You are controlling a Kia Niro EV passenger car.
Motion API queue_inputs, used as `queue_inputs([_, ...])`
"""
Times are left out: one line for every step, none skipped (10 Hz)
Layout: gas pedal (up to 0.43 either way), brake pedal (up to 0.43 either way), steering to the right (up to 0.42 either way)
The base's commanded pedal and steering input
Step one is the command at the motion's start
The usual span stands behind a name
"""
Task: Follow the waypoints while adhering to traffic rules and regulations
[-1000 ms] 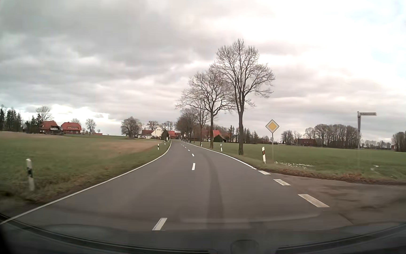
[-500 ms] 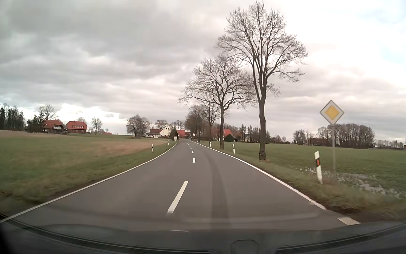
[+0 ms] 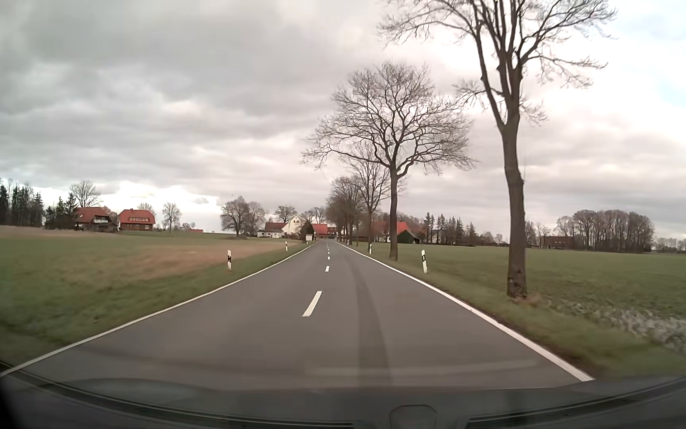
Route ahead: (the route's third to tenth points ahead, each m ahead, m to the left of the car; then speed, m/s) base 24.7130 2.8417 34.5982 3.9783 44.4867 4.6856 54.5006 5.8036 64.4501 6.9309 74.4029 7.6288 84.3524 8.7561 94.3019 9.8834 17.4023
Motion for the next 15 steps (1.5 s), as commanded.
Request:
queue_inputs([0.299, 0.000, -0.019])
queue_inputs([0.299, 0.000, -0.019])
queue_inputs([0.299, 0.000, -0.018])
queue_inputs([0.299, 0.000, -0.018])
queue_inputs([0.299, 0.000, -0.018])
queue_inputs([0.299, 0.000, -0.017])
queue_inputs([0.299, 0.000, -0.016])
queue_inputs([0.299, 0.000, -0.015])
queue_inputs([0.240, 0.000, -0.015])
queue_inputs([0.209, 0.000, -0.013])
queue_inputs([0.209, 0.000, -0.013])
queue_inputs([0.209, 0.000, -0.012])
queue_inputs([0.209, 0.000, -0.010])
queue_inputs([0.209, 0.000, -0.006])
queue_inputs([0.209, 0.000, -0.004])
